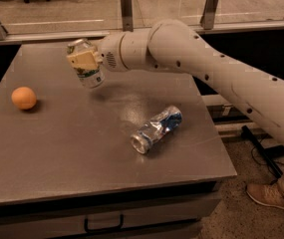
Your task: Place 7up can upright
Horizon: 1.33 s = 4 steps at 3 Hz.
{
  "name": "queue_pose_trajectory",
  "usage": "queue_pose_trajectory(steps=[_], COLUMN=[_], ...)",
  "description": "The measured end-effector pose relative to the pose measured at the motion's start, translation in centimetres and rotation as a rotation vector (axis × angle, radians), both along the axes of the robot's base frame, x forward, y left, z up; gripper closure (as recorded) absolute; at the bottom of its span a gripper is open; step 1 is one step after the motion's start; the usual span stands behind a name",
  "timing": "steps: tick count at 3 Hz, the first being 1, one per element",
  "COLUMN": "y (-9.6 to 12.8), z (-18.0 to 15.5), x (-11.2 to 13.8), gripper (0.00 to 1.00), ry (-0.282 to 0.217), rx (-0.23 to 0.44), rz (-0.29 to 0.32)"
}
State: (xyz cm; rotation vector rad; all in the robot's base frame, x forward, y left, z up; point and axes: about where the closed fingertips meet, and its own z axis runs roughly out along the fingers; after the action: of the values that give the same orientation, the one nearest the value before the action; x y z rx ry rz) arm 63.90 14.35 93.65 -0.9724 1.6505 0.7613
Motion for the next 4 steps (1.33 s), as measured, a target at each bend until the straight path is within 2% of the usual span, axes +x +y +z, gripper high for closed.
queue_pose_trajectory(steps=[1, 2, 3, 4], y=[0.0, -0.5, -1.5, -2.2], z=[-0.8, -1.4, -1.9, -2.2], x=[0.6, 1.2, 1.5, 1.6], gripper=[1.0, 1.0, 1.0, 0.83], ry=[-0.098, -0.148, -0.17, -0.182], rx=[-0.022, -0.002, 0.056, 0.11], rz=[0.002, -0.009, -0.028, -0.029])
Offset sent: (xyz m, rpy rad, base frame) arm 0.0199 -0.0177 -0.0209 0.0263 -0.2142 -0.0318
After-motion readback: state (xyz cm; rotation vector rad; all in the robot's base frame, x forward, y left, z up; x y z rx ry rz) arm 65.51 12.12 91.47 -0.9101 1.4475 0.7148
